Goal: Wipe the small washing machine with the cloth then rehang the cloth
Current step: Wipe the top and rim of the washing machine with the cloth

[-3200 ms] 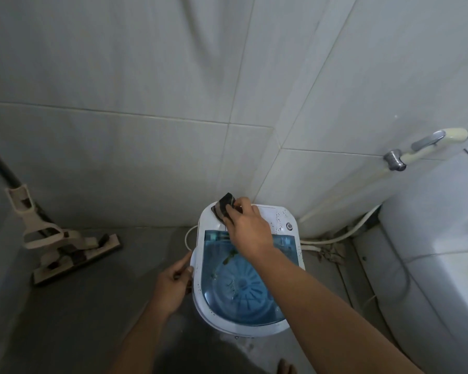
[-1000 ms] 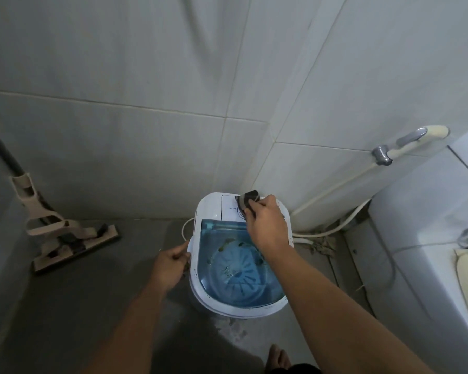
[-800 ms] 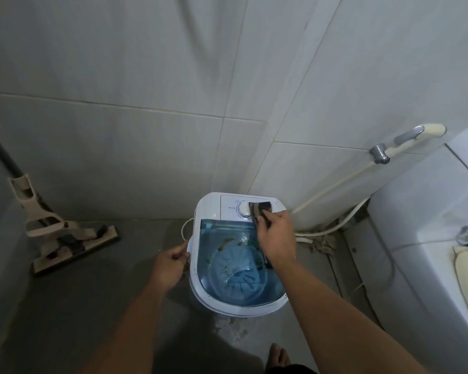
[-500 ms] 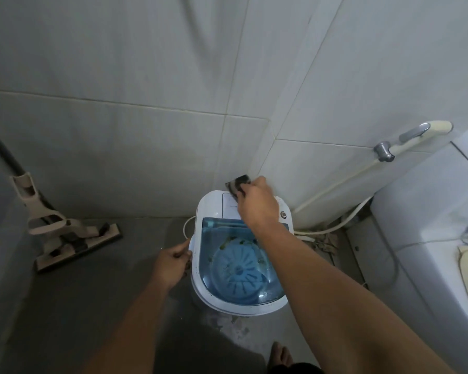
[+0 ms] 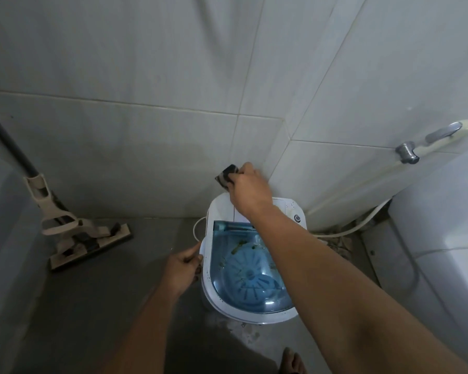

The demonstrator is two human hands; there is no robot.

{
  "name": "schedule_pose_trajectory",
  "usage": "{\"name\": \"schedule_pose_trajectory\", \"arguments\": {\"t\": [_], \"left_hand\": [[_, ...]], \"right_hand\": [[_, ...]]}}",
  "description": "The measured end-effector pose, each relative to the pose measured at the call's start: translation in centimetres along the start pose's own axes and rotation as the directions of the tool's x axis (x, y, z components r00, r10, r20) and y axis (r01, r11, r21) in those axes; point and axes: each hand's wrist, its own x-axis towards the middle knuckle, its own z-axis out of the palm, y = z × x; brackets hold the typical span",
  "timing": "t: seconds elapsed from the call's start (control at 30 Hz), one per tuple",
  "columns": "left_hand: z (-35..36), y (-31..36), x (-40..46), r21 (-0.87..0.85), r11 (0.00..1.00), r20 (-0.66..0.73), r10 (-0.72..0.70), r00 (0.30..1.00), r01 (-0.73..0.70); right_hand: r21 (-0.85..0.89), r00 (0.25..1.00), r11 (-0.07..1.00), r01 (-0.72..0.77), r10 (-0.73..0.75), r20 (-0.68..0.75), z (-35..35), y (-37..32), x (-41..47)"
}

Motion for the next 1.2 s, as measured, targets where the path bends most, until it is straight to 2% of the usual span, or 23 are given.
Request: {"name": "schedule_pose_trajectory", "arguments": {"t": [0.07, 0.17, 0.27, 0.33, 0.37, 0.47, 0.53, 0.6, 0.63, 0.7, 0.77, 0.83, 0.9, 0.97, 1.03, 1.1, 1.2], "left_hand": [[-0.1, 0.0, 0.0, 0.004, 1.0, 0.009, -0.002, 1.0, 0.002], [-0.3, -0.1, 0.3, 0.02, 1.0, 0.023, -0.002, 1.0, 0.002], [-0.4, 0.1, 0.2, 0.005, 1.0, 0.043, 0.008, 0.999, -0.008], [-0.4, 0.1, 0.0, 0.009, 1.0, 0.043, 0.01, 0.999, -0.01], [-0.4, 0.0, 0.0, 0.01, 1.0, 0.038, 0.006, 0.999, -0.006], [-0.3, 0.1, -0.2, 0.015, 1.0, 0.041, 0.0, 0.999, -0.001], [-0.3, 0.1, -0.3, 0.01, 1.0, 0.034, 0.008, 0.999, -0.008], [-0.4, 0.0, -0.2, 0.019, 1.0, 0.03, 0.008, 1.0, -0.009], [-0.5, -0.1, -0.3, 0.02, 1.0, 0.038, 0.012, 0.999, -0.012], [-0.5, -0.2, -0.1, 0.026, 1.0, 0.05, 0.005, 0.999, -0.006], [-0.5, -0.1, -0.1, 0.036, 0.999, 0.056, 0.005, 0.998, -0.007], [-0.5, -0.3, -0.1, 0.032, 0.999, 0.051, 0.005, 0.999, -0.007], [-0.5, -0.5, 0.2, 0.022, 1.0, 0.042, 0.002, 0.999, -0.003], [-0.4, -0.3, 0.0, 0.024, 1.0, 0.036, 0.001, 0.999, -0.001], [-0.4, -0.4, 0.0, 0.032, 0.999, 0.04, 0.01, 0.999, -0.012], [-0.4, -0.4, 0.2, 0.035, 0.999, 0.044, 0.011, 0.999, -0.013], [-0.4, -0.2, 0.1, 0.067, 0.998, 0.048, 0.011, 0.999, -0.014]], "right_hand": [[-0.1, 0.998, 0.995, 0.004, 0.003, 0.071, 0.8, -0.9, -0.7], [-0.168, 0.973, 0.961, 0.221, -0.205, 0.105, 2.2, -2.6, -3.2], [-0.063, 0.909, 0.923, 0.38, -0.361, 0.207, 2.6, -2.9, -4.3], [0.108, 0.883, 0.926, 0.361, -0.377, 0.28, 1.2, -2.2, -3.5], [0.148, 0.895, 0.937, 0.318, -0.348, 0.279, 0.4, -1.7, -2.9], [0.109, 0.992, 0.992, 0.071, -0.081, 0.097, -0.9, 0.5, -0.9], [0.065, 0.995, 0.994, -0.091, 0.087, 0.055, -0.7, 1.1, -1.2], [0.036, 0.988, 0.989, -0.141, 0.138, 0.074, 0.3, 0.3, -3.7], [0.034, 0.993, 0.994, -0.108, 0.106, 0.052, 1.2, -0.3, -5.2], [0.039, 0.999, 0.998, 0.047, -0.047, 0.005, 2.6, -1.8, -8.1], [0.072, 0.978, 0.979, 0.192, -0.197, 0.066, 2.7, -2.2, -8.9], [0.094, 0.954, 0.961, 0.261, -0.272, 0.128, 1.4, -1.6, -7.7], [0.094, 0.977, 0.976, 0.195, -0.202, 0.071, 0.3, -0.3, -6.1], [0.105, 1.0, 0.994, 0.01, -0.012, 0.023, 0.0, 1.4, -4.7], [0.072, 0.993, 0.991, -0.11, 0.107, 0.046, 0.6, 1.7, -4.9], [0.053, 0.995, 0.994, -0.091, 0.088, 0.055, 1.5, 0.6, -6.3], [0.105, 0.988, 0.99, 0.099, -0.11, 0.107, 2.1, -0.6, -8.3]]}}
